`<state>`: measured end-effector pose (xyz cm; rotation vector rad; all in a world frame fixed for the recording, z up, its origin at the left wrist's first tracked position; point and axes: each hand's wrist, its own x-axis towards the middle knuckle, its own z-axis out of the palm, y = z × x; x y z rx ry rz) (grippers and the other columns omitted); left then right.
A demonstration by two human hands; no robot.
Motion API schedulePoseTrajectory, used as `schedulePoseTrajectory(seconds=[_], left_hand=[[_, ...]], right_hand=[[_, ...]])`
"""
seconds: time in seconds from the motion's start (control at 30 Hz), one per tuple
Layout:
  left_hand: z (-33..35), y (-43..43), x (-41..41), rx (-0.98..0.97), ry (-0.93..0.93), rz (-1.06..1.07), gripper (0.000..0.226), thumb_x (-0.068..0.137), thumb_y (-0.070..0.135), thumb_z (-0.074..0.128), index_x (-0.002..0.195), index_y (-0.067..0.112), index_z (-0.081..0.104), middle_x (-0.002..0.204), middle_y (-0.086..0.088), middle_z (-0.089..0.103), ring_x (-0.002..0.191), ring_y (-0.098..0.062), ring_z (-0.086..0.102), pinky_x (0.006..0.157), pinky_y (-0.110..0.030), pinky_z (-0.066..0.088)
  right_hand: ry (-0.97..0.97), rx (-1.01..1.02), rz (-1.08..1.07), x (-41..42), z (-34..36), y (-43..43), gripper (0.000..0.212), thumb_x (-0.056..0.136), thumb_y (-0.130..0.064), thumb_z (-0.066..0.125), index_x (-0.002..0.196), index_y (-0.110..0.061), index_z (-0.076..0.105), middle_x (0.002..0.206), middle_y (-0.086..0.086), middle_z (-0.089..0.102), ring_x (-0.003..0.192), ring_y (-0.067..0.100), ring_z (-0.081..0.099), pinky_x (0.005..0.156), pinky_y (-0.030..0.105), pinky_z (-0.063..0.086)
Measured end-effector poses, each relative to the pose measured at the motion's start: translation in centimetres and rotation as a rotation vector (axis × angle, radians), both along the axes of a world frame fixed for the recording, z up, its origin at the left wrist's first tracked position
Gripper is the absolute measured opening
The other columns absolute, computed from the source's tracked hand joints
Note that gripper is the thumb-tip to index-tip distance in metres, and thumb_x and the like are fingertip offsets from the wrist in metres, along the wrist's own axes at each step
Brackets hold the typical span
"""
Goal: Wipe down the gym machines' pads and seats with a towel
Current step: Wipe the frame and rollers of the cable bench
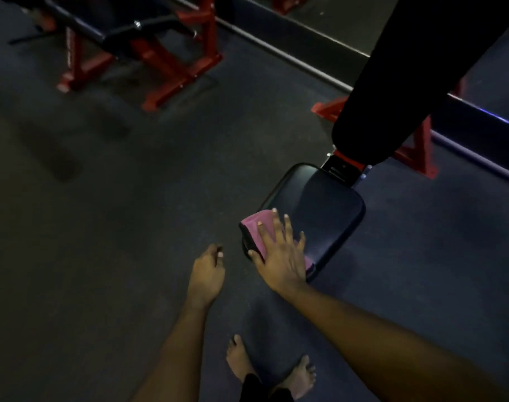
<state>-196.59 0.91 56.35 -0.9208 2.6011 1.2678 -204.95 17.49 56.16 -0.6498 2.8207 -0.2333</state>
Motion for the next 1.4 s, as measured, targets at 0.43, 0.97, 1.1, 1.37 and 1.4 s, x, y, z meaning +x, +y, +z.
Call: schedulePoseTrajectory(seconds=[0.43, 0.97, 1.1, 1.37, 1.4], left_hand=[[-3.2, 1.5, 0.1, 0.175, -0.013, -0.002, 0.043, 0.108, 0.020, 0.040, 0.151, 0.016, 0.046, 0.154, -0.004, 0.046, 0.142, -0.020, 0.042, 0.108, -0.021, 0.028], [-4.1, 2.7, -1.7, 0.194, -0.049, 0.018, 0.037, 0.106, 0.017, 0.045, 0.139, 0.020, 0.060, 0.142, -0.002, 0.060, 0.134, -0.024, 0.051, 0.110, -0.033, 0.039], [-4.2, 3.5, -1.4, 0.240, -0.064, 0.057, 0.039, 0.106, 0.017, 0.046, 0.141, 0.024, 0.059, 0.144, 0.000, 0.058, 0.136, -0.021, 0.051, 0.109, -0.025, 0.037], [-3.9, 3.3, -1.3, 0.277, -0.069, 0.019, 0.042, 0.106, 0.015, 0.044, 0.144, 0.026, 0.054, 0.146, 0.000, 0.056, 0.136, -0.019, 0.050, 0.105, -0.021, 0.034], [-4.0, 3.0, -1.4, 0.270, -0.075, 0.012, 0.042, 0.105, 0.014, 0.044, 0.144, 0.026, 0.055, 0.145, 0.000, 0.057, 0.132, -0.017, 0.052, 0.103, -0.020, 0.034]], right_hand=[[-0.055, 0.047, 0.201, -5.7, -1.8, -4.2, 0.062, 0.103, -0.055, 0.037, 0.160, -0.036, 0.022, 0.171, 0.006, 0.000, 0.156, 0.036, 0.001, 0.126, 0.053, 0.011], [-0.068, 0.014, 0.211, -5.6, -2.9, -3.9, 0.064, 0.102, -0.051, 0.040, 0.160, -0.031, 0.025, 0.171, 0.006, 0.000, 0.156, 0.035, 0.002, 0.125, 0.054, 0.017], [-0.029, -0.067, 0.170, -3.2, -2.4, -1.5, 0.065, 0.103, -0.050, 0.041, 0.162, -0.035, 0.018, 0.172, 0.002, -0.003, 0.157, 0.032, 0.004, 0.126, 0.050, 0.016], [0.005, 0.000, 0.181, -0.4, -3.2, 1.9, 0.072, 0.103, -0.051, 0.042, 0.163, -0.038, 0.005, 0.171, 0.002, -0.013, 0.157, 0.035, 0.000, 0.126, 0.052, 0.016], [0.007, 0.004, 0.182, -1.6, -3.2, 0.2, 0.069, 0.104, -0.053, 0.040, 0.163, -0.037, 0.009, 0.171, 0.004, -0.010, 0.157, 0.036, 0.000, 0.126, 0.052, 0.015]])
